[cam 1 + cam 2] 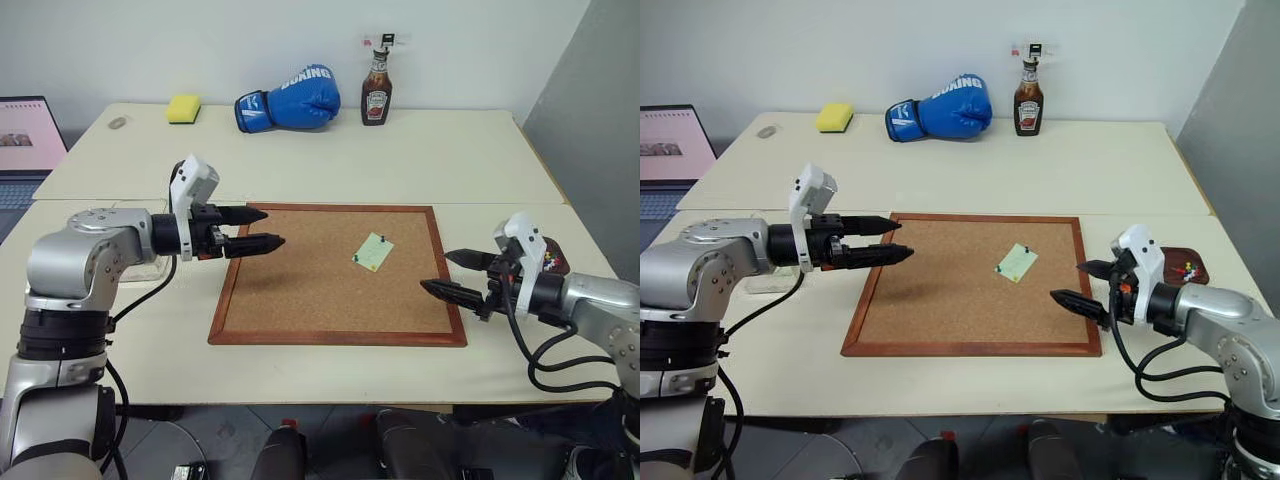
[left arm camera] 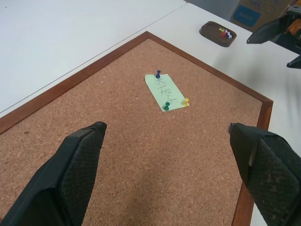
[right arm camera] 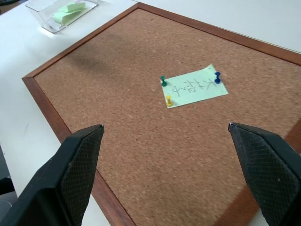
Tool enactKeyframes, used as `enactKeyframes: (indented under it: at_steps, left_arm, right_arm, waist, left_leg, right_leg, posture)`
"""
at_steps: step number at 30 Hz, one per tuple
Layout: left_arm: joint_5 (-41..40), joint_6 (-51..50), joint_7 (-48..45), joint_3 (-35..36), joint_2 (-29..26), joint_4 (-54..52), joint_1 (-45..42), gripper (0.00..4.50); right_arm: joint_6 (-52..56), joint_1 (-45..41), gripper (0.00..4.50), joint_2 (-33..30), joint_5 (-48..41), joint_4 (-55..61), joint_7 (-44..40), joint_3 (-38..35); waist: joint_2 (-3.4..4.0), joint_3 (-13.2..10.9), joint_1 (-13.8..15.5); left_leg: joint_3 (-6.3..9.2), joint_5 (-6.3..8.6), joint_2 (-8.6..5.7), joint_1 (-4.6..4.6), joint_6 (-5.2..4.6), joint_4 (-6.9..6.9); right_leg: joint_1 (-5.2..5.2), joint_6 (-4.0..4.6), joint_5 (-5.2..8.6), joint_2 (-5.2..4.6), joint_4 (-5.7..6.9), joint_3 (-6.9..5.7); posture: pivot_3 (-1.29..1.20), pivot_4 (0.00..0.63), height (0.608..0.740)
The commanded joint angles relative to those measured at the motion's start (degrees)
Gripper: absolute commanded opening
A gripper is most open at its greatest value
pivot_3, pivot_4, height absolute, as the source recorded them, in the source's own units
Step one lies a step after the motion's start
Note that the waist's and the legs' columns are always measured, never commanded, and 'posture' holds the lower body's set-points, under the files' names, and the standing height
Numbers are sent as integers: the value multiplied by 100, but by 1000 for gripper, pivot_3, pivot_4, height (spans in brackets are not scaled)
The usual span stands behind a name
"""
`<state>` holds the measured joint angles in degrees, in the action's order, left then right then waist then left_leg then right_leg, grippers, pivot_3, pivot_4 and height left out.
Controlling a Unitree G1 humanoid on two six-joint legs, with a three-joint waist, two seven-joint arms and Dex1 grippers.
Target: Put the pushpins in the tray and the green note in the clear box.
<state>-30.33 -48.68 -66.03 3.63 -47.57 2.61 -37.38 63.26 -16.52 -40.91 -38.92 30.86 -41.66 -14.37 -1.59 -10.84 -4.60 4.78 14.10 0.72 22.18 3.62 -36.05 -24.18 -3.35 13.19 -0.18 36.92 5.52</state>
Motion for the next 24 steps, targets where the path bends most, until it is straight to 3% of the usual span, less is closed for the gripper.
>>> enactKeyframes:
  at_steps: [1, 24]
  left_arm:
    - [39, 183, -172, -107, -123, -74, -57, 4436]
    - [255, 398, -258, -288, -136, 140, -120, 4436]
  right_arm:
    - [-221, -95, 4500, -152, -40, -85, -13, -73]
    - [-557, -117, 4500, -195, -26, -392, 155, 85]
  waist:
    - [-1, -1, 2]
    - [-3, -2, 7]
  left_leg:
    - [1, 0, 0, 0, 0, 1]
    - [0, 0, 0, 4, 0, -3]
  right_leg:
    - [0, 0, 0, 0, 0, -1]
    - [-1, -2, -2, 0, 5, 1]
  posture:
    - [0, 150, 740]
    - [0, 150, 740]
